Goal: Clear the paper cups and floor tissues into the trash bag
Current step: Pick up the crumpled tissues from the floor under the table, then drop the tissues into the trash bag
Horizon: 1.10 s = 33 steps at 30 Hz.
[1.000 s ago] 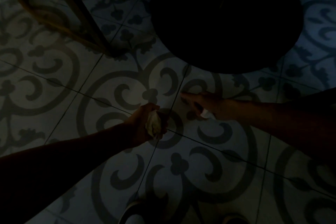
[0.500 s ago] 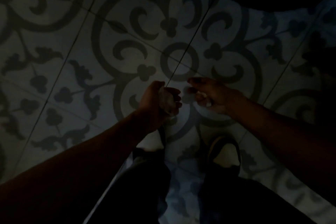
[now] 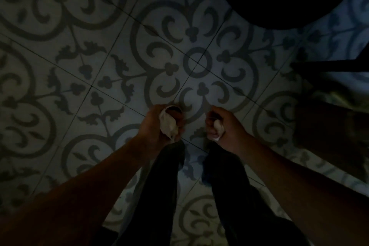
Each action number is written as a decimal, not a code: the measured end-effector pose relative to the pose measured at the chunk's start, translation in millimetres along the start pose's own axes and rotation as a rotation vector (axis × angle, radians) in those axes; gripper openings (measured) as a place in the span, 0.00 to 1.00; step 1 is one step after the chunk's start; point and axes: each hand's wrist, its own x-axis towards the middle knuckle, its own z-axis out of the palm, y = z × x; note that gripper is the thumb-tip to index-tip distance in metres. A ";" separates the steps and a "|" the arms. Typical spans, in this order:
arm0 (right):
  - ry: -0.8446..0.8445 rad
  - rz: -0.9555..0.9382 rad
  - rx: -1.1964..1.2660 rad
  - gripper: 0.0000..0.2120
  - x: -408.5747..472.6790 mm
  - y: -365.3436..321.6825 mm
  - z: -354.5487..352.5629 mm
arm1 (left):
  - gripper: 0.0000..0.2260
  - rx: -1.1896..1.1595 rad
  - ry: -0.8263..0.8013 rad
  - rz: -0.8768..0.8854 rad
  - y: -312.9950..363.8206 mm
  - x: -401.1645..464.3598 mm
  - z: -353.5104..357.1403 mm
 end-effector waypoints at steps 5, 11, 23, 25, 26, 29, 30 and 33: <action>-0.005 0.006 -0.013 0.15 -57.8 -8.3 23.6 | 0.24 -0.002 -0.034 0.049 30.7 -61.8 -10.5; 0.030 -0.074 -0.040 0.14 -112.8 -42.1 69.6 | 0.21 -0.035 -0.032 0.082 67.1 -122.0 -1.8; -0.046 -0.267 0.017 0.10 -203.6 -81.9 73.7 | 0.20 0.021 -0.081 0.064 87.3 -181.7 71.8; -0.018 -0.258 0.055 0.09 -213.8 -81.0 54.4 | 0.21 0.068 -0.082 0.039 82.0 -184.6 87.2; -0.017 -0.243 0.092 0.08 -219.1 -80.9 42.7 | 0.22 0.089 -0.079 0.038 78.4 -186.4 97.2; -0.014 -0.211 0.188 0.09 -230.1 -78.7 3.3 | 0.21 0.116 -0.077 0.066 63.6 -193.2 127.2; -0.009 -0.222 0.201 0.09 -233.2 -77.4 -9.2 | 0.19 0.122 -0.088 0.080 56.8 -193.8 135.8; -0.020 -0.274 0.252 0.09 -248.3 -75.1 -59.5 | 0.19 0.194 -0.118 0.053 28.5 -199.1 175.6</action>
